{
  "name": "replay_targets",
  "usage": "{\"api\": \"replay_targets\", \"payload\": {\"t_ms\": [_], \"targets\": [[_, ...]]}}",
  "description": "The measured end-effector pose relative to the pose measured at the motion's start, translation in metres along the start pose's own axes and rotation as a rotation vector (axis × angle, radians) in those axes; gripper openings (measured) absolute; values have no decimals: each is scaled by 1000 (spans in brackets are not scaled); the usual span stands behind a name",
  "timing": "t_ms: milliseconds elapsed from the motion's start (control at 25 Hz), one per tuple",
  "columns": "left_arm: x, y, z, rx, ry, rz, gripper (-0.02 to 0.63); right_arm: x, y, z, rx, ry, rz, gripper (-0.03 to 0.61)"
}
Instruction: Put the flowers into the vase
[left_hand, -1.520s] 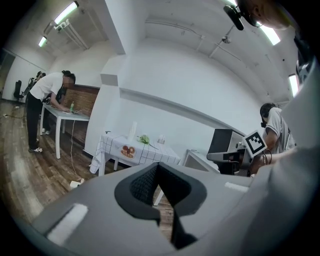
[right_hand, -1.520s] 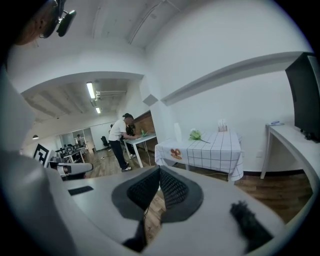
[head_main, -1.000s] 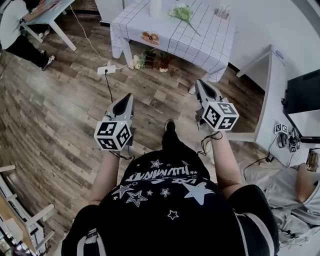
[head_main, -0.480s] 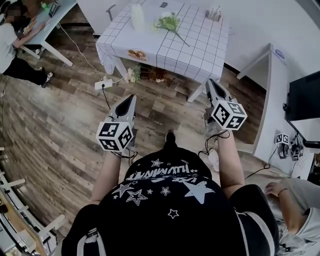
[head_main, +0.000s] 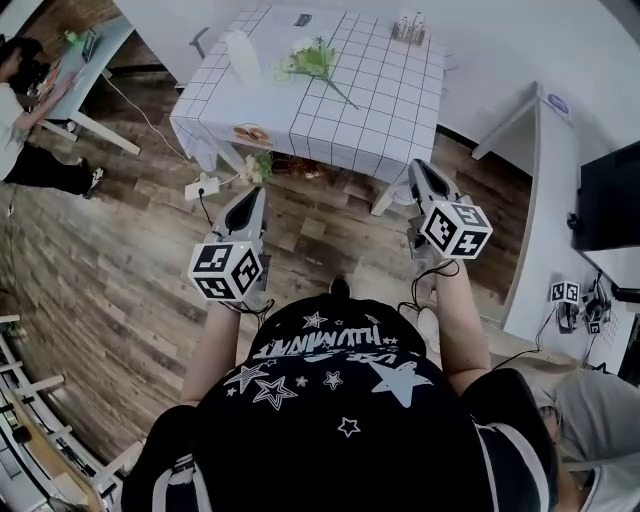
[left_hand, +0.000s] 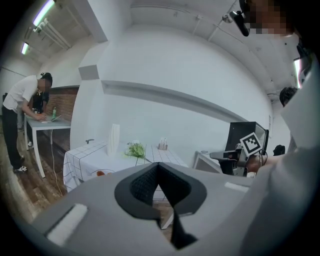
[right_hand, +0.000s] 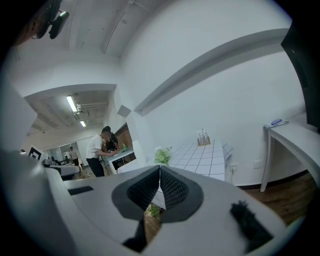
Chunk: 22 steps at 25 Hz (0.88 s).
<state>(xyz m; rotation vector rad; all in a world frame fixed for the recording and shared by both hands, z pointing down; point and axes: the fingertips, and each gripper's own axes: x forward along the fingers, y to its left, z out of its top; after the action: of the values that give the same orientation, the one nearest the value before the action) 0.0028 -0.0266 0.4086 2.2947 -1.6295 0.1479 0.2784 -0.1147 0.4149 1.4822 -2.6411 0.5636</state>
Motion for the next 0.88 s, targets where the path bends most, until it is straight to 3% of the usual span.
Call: {"api": "replay_targets", "payload": {"t_ms": [240,560,880], "targets": [[21,3,11,-7,-14,33,9,17,-27,10,26,-7,-2,12],[25,40,6,-34,-16,88,9,43,-22,0,13,44,13,12],[71,92,29,-32,-33,54,9,79,-26,12,9,39,-55,12]]}}
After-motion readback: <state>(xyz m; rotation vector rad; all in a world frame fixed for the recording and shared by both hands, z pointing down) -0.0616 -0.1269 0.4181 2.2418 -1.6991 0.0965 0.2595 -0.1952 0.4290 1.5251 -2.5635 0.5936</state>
